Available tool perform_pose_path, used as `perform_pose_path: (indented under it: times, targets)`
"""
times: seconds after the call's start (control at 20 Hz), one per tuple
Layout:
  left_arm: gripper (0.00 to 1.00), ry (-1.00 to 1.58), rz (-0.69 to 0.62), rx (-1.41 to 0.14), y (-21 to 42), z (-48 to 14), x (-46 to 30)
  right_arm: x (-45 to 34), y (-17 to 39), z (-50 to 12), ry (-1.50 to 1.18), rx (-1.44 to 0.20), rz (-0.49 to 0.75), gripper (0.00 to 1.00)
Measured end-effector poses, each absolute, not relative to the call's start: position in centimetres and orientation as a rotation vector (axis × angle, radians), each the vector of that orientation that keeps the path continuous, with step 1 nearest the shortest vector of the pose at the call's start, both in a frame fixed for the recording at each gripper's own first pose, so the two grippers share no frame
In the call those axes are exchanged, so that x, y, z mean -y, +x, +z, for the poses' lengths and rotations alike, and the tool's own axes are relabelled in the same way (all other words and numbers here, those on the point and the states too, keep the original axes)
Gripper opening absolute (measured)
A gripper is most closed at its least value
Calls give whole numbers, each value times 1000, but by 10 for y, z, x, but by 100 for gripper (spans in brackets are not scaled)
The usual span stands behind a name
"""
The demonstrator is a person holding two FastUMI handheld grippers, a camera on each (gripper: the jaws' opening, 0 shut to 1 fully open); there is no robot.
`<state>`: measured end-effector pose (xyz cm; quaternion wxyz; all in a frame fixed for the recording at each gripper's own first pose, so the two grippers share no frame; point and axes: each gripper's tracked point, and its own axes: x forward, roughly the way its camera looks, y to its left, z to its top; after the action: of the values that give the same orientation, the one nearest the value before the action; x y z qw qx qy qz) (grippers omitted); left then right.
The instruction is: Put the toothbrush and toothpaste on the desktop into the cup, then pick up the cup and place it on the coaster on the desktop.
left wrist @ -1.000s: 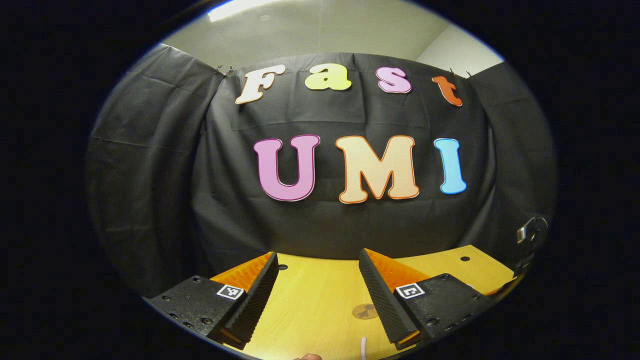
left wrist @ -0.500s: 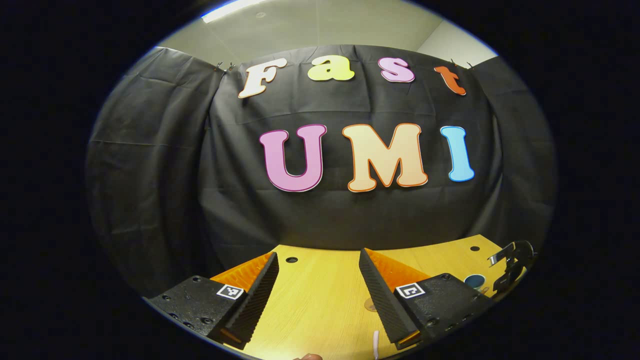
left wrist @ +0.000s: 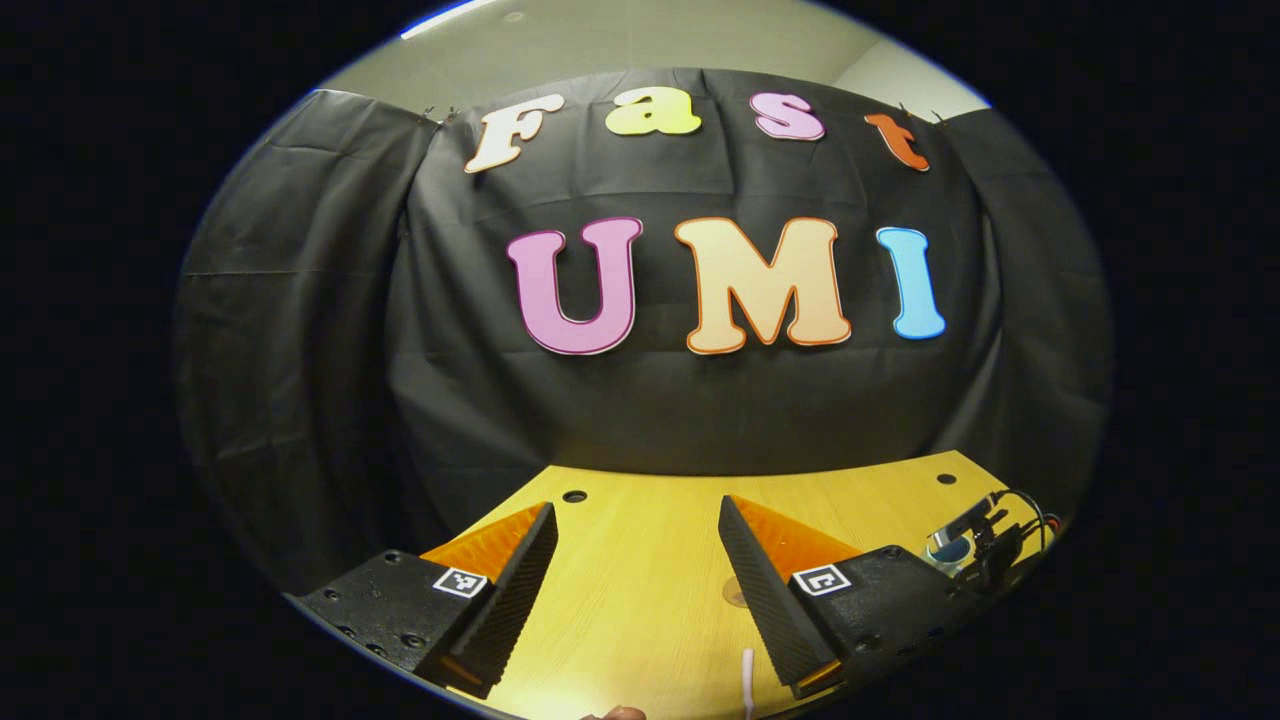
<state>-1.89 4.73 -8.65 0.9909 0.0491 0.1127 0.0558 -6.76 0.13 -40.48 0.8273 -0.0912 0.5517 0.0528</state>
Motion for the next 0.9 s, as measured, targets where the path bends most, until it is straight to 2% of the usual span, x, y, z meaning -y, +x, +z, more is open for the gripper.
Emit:
perform_pose_path:
  times: [0.05, 0.15, 0.35, 0.65, 0.9]
  targets:
    - [94, 102, 109, -233, -18, -90, -45, -1, -66, -405, -208, -1168, 121, 22]
    - [94, 99, 90, -260, -16, -101, -39, -2, -67, -405, -221, -1185, 136, 17]
    - [95, 59, 8, -377, -14, -144, -17, -2, -66, -405, -207, -1195, 171, 17]
    - [96, -31, -105, -666, -24, -230, 17, -2, -66, -404, -206, -1168, 178, 17]
    - [96, 1, -151, -884, -40, -292, 28, -3, -65, -404, -191, -1150, 178, 17]
